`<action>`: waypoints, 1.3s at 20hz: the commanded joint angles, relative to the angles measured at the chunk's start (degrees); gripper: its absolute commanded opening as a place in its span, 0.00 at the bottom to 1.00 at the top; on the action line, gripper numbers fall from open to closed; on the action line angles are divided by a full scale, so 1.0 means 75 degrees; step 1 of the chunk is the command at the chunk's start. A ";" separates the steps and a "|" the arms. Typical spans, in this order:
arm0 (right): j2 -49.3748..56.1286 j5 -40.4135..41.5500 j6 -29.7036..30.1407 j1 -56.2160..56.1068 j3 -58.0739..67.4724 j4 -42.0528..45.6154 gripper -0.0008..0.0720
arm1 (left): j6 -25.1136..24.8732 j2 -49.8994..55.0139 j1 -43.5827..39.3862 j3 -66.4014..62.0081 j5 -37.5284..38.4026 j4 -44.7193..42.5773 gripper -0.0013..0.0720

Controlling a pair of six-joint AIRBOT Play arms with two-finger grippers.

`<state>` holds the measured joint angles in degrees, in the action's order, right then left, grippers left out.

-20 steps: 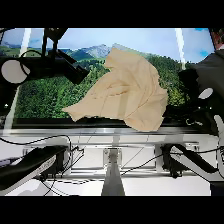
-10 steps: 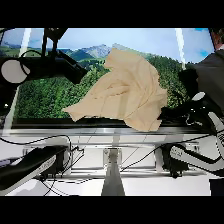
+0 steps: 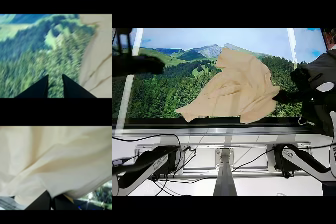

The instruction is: Fold the clothes and pants, and hang the long-sleeved shirts on hangers.

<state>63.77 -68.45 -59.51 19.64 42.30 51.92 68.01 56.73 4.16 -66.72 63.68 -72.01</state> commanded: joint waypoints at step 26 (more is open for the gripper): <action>-0.0487 0.1072 0.0061 -0.0006 0.0262 -0.0149 0.03 | 0.0784 0.0006 0.2454 0.6347 -0.0306 0.4217 0.69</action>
<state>60.14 -60.45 -59.02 19.64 44.21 50.81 73.78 56.75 22.55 -20.18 65.78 -44.58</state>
